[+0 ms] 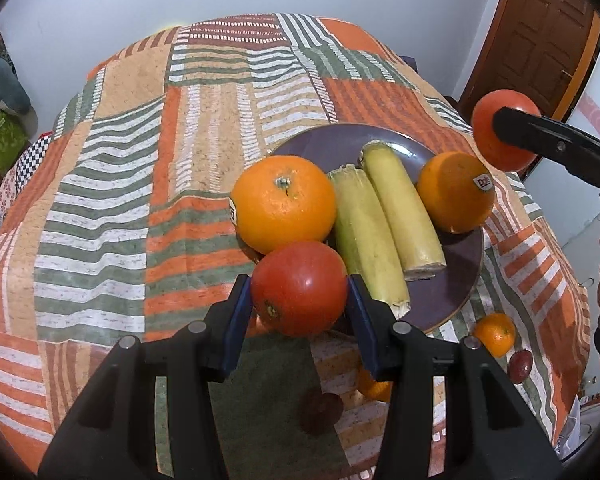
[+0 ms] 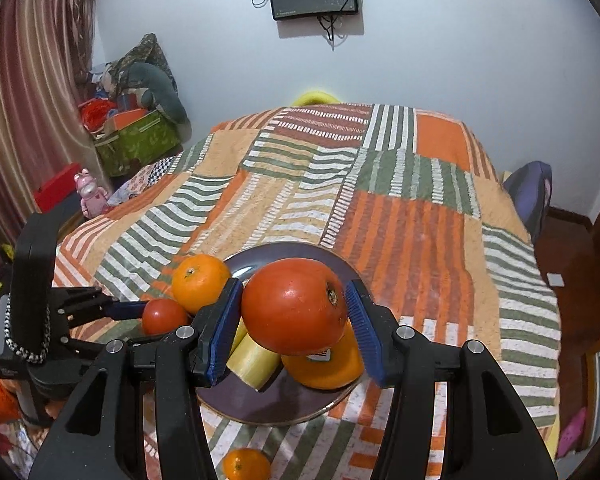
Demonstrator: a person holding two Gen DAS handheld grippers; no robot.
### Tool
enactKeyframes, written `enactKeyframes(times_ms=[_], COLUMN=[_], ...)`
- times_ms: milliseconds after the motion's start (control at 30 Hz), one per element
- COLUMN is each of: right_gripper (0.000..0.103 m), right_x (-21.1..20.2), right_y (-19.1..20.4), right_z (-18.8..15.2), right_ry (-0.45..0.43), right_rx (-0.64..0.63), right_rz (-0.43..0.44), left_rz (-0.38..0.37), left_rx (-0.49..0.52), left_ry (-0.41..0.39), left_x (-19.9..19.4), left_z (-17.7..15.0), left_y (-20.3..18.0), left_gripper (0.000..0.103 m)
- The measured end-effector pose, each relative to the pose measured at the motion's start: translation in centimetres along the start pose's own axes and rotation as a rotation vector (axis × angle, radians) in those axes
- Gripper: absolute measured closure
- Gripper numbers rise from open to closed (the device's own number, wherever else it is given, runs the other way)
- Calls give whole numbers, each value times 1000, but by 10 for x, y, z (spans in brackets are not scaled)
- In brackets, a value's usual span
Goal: Organize fruits
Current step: 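Carry both red tomatoes over the purple plate with both tools, then lower both tomatoes onto the plate and open both tools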
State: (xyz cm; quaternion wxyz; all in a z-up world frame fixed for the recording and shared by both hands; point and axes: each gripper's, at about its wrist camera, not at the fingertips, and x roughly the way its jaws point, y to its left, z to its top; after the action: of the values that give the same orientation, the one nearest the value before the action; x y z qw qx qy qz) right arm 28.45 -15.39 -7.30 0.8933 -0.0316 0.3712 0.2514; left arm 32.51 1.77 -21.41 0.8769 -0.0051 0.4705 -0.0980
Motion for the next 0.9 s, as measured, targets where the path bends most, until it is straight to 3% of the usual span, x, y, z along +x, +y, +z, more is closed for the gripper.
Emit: enactKeyframes(times_ms=[333, 400, 500, 900], right_gripper=[53, 53, 53, 53], right_x=[28, 35, 44, 83], right_y=[19, 23, 26, 29], right_z=[6, 8, 11, 17], right_ry=[36, 45, 55, 106], right_rx=[-36, -48, -59, -72], right_rz=[24, 23, 18, -25], left_rz=[-9, -27, -66, -33], left_rx=[5, -3, -25, -84], left_ry=[8, 2, -10, -65], left_x=[1, -2, -10, -34], left_z=[1, 1, 2, -2], left_y=[3, 5, 11, 43], left_gripper=[54, 45, 42, 41])
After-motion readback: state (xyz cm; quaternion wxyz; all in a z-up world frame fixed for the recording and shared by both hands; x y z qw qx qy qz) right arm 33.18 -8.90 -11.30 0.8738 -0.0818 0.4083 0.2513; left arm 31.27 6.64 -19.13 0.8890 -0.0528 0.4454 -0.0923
